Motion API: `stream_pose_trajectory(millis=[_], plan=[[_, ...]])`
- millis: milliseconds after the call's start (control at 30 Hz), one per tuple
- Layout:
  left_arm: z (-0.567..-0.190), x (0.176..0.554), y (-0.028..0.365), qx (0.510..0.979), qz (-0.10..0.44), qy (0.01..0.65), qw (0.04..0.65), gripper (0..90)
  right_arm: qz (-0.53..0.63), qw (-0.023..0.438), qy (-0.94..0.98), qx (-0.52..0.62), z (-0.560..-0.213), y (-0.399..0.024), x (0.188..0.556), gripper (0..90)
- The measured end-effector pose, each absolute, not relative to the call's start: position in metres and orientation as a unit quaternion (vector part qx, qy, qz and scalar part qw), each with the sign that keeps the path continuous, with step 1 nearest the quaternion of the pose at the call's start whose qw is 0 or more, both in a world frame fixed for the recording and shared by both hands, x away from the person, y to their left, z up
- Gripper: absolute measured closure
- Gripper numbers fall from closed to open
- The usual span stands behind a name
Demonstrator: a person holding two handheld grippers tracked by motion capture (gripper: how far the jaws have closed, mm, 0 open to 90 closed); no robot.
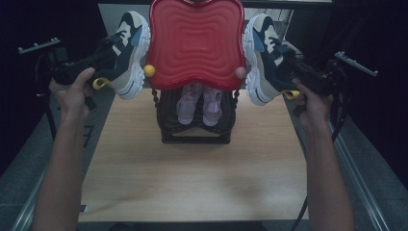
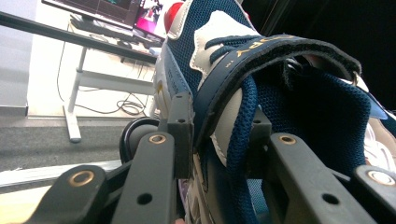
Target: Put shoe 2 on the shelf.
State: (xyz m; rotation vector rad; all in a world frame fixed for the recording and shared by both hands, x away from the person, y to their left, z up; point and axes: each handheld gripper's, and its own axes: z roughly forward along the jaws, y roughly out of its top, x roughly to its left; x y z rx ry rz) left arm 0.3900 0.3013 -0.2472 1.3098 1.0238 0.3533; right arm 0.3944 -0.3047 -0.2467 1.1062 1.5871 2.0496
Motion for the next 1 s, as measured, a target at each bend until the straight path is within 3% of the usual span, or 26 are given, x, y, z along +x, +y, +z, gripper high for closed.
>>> stream_pose_trajectory(millis=[1000], plan=[[-0.209,0.415,0.269,0.578,0.164,0.446,0.664,71.5,0.728,0.15,0.549,0.381,-0.201,-0.264,0.423,73.0]])
